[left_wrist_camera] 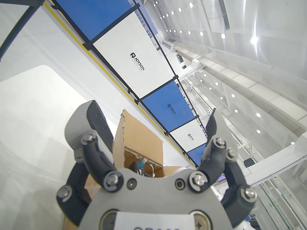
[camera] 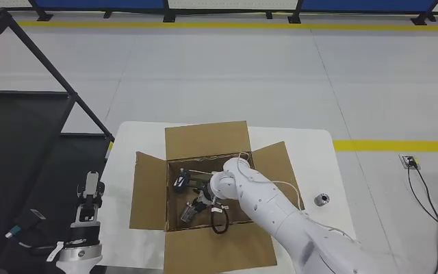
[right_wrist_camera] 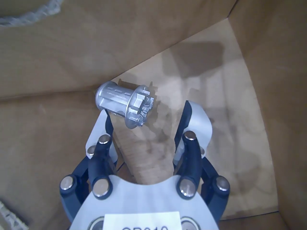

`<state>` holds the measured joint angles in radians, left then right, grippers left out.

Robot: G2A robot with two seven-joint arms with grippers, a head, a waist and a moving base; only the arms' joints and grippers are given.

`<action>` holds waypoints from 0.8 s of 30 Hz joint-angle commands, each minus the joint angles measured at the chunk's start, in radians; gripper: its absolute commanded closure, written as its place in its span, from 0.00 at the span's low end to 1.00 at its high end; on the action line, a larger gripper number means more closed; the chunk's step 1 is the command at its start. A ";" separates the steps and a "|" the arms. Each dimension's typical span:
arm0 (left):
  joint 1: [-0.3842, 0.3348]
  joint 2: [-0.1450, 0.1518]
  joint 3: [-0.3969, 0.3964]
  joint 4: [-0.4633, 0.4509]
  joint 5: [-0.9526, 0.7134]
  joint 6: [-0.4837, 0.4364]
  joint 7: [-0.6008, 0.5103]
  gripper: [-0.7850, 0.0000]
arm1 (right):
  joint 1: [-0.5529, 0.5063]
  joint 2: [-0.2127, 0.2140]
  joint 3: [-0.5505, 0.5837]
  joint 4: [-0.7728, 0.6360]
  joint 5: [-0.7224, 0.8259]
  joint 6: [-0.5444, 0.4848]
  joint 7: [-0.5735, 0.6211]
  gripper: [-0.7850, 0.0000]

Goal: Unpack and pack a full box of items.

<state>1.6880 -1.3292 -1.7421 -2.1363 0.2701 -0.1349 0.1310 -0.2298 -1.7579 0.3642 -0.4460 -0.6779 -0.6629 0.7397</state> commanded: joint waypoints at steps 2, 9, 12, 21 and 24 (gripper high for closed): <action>0.000 0.000 0.000 0.000 0.000 0.000 0.000 0.00 | 0.002 -0.021 -0.004 0.035 0.003 -0.015 0.000 0.35; 0.000 0.000 0.000 0.000 0.000 0.000 0.000 0.00 | 0.011 -0.052 0.003 0.102 0.015 -0.069 -0.036 0.70; 0.000 0.000 0.000 0.000 0.000 0.000 0.000 0.00 | 0.016 -0.060 0.006 0.123 0.018 -0.083 -0.036 0.77; 0.000 0.000 0.000 0.000 0.000 0.000 0.000 0.00 | 0.033 -0.079 0.016 0.156 0.014 -0.091 -0.040 1.00; 0.000 0.000 0.000 0.000 0.000 0.000 0.000 0.00 | 0.044 -0.080 0.018 0.157 -0.001 -0.091 -0.054 1.00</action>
<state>1.6880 -1.3292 -1.7421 -2.1363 0.2701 -0.1349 0.1310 -0.1903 -1.8381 0.3815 -0.2894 -0.6725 -0.7569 0.6909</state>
